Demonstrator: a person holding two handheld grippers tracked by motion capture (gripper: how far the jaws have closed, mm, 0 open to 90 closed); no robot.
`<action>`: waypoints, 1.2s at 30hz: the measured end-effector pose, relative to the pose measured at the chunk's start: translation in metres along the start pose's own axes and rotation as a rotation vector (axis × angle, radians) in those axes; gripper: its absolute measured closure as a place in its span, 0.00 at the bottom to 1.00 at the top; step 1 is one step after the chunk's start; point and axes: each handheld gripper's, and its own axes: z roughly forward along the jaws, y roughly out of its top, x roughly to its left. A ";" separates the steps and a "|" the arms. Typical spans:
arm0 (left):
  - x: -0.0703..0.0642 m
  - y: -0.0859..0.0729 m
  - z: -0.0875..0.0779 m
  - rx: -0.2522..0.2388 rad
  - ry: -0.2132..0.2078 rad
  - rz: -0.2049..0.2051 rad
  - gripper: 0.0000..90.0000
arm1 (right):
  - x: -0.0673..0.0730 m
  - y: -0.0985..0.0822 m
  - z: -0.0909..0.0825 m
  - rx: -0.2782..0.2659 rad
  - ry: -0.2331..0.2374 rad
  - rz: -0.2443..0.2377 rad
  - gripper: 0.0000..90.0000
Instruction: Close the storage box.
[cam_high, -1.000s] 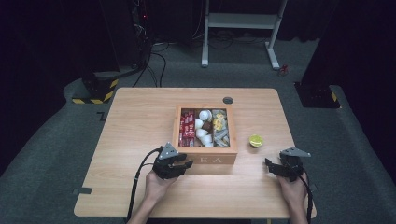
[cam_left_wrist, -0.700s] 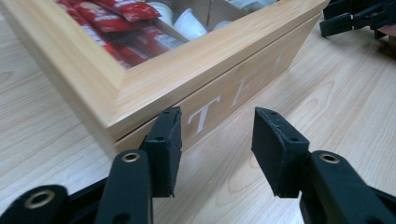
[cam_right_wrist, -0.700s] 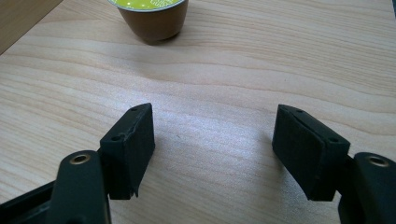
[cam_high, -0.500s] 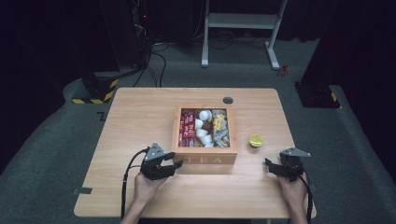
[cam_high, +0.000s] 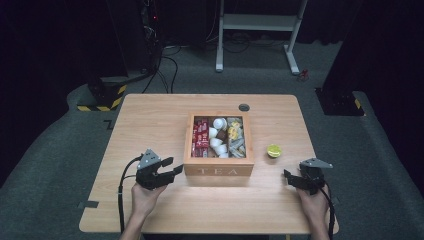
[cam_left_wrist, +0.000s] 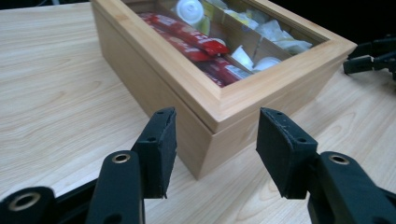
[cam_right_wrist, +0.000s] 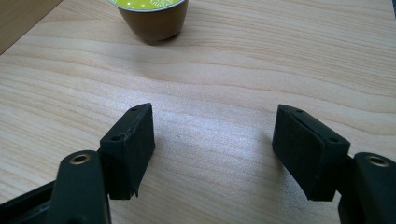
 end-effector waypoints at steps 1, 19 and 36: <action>0.002 0.000 -0.002 -0.001 0.006 0.001 0.53 | 0.000 0.000 0.000 0.000 0.000 0.000 0.33; 0.035 0.001 -0.029 -0.039 0.077 -0.060 0.50 | 0.000 0.000 0.000 0.000 0.000 0.000 0.33; 0.059 -0.009 -0.029 -0.002 0.190 -0.088 0.49 | 0.000 0.000 0.000 0.000 0.000 0.000 0.33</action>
